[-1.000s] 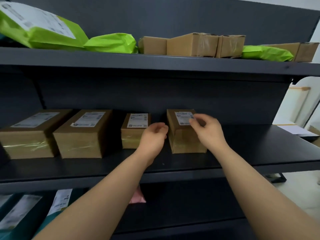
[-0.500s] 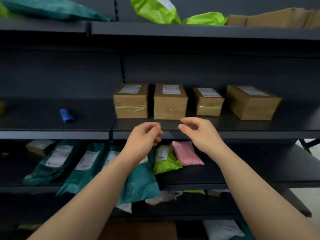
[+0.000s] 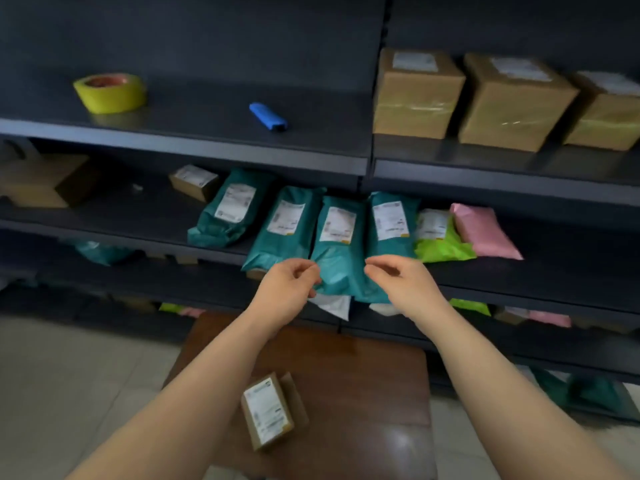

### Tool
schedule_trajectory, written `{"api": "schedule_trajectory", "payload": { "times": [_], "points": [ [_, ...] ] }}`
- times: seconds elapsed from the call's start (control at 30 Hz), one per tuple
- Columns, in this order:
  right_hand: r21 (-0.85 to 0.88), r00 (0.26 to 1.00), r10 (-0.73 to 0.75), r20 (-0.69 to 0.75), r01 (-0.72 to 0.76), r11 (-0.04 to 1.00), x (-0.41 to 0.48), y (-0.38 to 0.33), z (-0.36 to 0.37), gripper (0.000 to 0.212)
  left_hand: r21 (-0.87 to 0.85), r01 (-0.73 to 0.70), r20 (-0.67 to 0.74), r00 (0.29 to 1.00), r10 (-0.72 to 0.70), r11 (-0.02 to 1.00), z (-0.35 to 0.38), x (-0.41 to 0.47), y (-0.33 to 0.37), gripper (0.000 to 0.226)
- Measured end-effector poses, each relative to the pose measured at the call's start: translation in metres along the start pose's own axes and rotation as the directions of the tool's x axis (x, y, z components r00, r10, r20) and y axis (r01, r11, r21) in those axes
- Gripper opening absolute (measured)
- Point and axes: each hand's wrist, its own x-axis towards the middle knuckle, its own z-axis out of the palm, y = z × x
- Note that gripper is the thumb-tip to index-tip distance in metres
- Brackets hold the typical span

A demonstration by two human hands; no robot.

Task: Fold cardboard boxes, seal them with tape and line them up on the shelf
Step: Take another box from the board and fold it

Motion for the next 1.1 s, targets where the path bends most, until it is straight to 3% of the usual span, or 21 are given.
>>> {"api": "schedule_trajectory", "payload": {
  "times": [0.23,0.47,0.73,0.93,1.03,1.1],
  "points": [
    [-0.042,0.978,0.151,0.147,-0.146,0.988,0.004,0.056,0.085,0.027,0.088,0.242,-0.072,0.969,-0.237,0.966,-0.024,-0.002,-0.102,0.012],
    [-0.011,0.9,0.404,0.162,-0.407,0.913,-0.016,0.129,0.173,0.021,0.242,0.405,-0.028,0.911,-0.411,0.882,-0.04,0.014,-0.21,0.022],
    [0.102,0.708,0.696,0.12,-0.706,0.701,-0.044,0.186,0.288,0.003,0.376,0.432,0.111,0.857,-0.503,0.82,-0.053,0.045,-0.311,0.027],
    [0.171,0.582,0.808,0.09,-0.808,0.563,-0.06,0.228,0.357,0.033,0.49,0.381,0.176,0.838,-0.517,0.784,-0.045,0.069,-0.376,0.037],
    [0.189,0.532,0.842,0.094,-0.84,0.509,-0.067,0.247,0.378,0.032,0.52,0.364,0.216,0.819,-0.531,0.773,-0.035,0.08,-0.397,0.048],
    [0.2,0.544,0.835,0.08,-0.83,0.521,-0.07,0.256,0.388,0.032,0.55,0.321,0.253,0.816,-0.52,0.771,-0.027,0.085,-0.407,0.048]
  ]
}}
